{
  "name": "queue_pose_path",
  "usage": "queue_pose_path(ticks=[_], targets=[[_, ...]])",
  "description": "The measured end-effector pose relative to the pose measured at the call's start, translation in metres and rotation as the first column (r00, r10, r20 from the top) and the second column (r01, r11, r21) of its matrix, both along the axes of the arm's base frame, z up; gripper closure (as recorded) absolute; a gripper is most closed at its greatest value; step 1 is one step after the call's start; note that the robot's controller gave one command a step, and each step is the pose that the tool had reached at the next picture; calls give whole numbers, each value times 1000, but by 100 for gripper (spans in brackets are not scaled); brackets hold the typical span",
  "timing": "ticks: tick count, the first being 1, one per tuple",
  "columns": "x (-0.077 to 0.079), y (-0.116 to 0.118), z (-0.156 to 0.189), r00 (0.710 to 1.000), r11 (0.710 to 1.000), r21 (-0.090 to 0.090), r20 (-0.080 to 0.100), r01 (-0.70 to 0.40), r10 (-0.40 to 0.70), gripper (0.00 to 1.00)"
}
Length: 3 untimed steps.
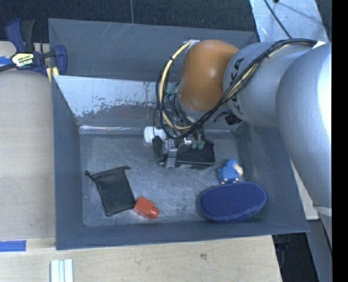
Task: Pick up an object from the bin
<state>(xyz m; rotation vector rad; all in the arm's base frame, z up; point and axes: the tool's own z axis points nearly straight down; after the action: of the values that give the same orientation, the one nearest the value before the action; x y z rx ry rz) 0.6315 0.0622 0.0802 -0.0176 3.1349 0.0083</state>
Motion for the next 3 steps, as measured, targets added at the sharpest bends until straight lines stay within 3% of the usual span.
queue_pose_path(ticks=[1, 2, 3], targets=[[2, 5, 6, 1000, 1000, 8, 1, 0, 0, 100], [1, 0, 10, 1000, 1000, 3, 14, -1, 1, 100], [1, 2, 10, 999, 999, -1, 12, -40, 40, 100]])
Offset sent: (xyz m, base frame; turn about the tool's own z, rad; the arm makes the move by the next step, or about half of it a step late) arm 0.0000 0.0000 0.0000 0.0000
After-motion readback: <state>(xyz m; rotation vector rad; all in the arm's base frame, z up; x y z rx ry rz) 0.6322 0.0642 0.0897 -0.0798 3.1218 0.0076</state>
